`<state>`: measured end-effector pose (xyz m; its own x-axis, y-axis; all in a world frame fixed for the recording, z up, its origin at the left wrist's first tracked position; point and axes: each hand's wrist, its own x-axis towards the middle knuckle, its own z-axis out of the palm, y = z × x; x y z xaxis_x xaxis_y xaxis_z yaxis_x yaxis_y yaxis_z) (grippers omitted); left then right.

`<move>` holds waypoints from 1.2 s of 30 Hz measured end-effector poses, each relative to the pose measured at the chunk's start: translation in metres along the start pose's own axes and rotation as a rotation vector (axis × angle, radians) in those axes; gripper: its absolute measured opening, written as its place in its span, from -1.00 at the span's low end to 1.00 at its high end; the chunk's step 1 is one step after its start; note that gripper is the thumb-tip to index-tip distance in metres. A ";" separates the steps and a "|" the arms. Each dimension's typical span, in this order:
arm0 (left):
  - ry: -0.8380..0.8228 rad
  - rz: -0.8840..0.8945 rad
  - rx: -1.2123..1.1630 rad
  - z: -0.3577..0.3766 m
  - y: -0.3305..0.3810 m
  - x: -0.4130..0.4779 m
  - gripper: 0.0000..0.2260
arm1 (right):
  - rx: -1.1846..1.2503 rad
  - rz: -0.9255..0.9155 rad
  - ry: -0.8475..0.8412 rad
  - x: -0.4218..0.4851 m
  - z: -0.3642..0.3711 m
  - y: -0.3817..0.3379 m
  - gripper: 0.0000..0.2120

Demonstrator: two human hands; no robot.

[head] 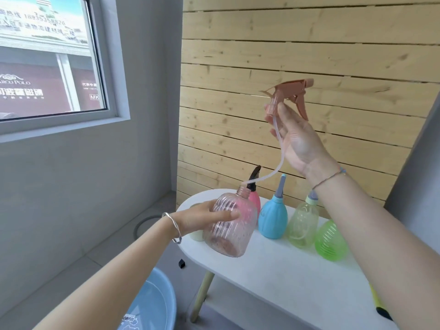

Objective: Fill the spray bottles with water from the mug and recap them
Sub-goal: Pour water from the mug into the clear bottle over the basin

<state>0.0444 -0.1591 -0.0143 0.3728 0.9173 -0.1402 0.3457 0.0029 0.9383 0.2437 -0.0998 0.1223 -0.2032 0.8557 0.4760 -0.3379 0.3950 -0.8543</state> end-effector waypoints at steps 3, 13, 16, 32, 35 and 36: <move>0.017 -0.005 0.015 -0.002 -0.007 0.000 -0.41 | -0.119 0.017 -0.062 0.006 -0.010 -0.004 -0.72; 0.076 0.009 -0.035 0.008 -0.036 -0.016 -0.68 | -0.593 0.566 -0.344 -0.068 -0.072 0.117 -0.76; 0.127 0.024 -0.064 0.015 -0.046 -0.019 -0.74 | -0.680 0.651 -0.393 -0.090 -0.089 0.153 -0.71; 0.216 0.015 -0.118 0.029 -0.087 -0.036 -0.48 | -0.794 0.790 -0.307 -0.111 -0.127 0.217 -0.86; 0.219 0.020 -0.120 0.026 -0.090 -0.040 -0.49 | -0.913 0.705 -0.281 -0.108 -0.122 0.216 -0.84; 0.226 0.015 -0.123 0.024 -0.091 -0.041 -0.48 | -0.993 0.623 -0.220 -0.106 -0.117 0.217 -0.82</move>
<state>0.0184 -0.2067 -0.1019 0.1703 0.9833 -0.0643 0.2286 0.0240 0.9732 0.3000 -0.0661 -0.1379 -0.2658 0.9545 -0.1355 0.7143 0.1006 -0.6926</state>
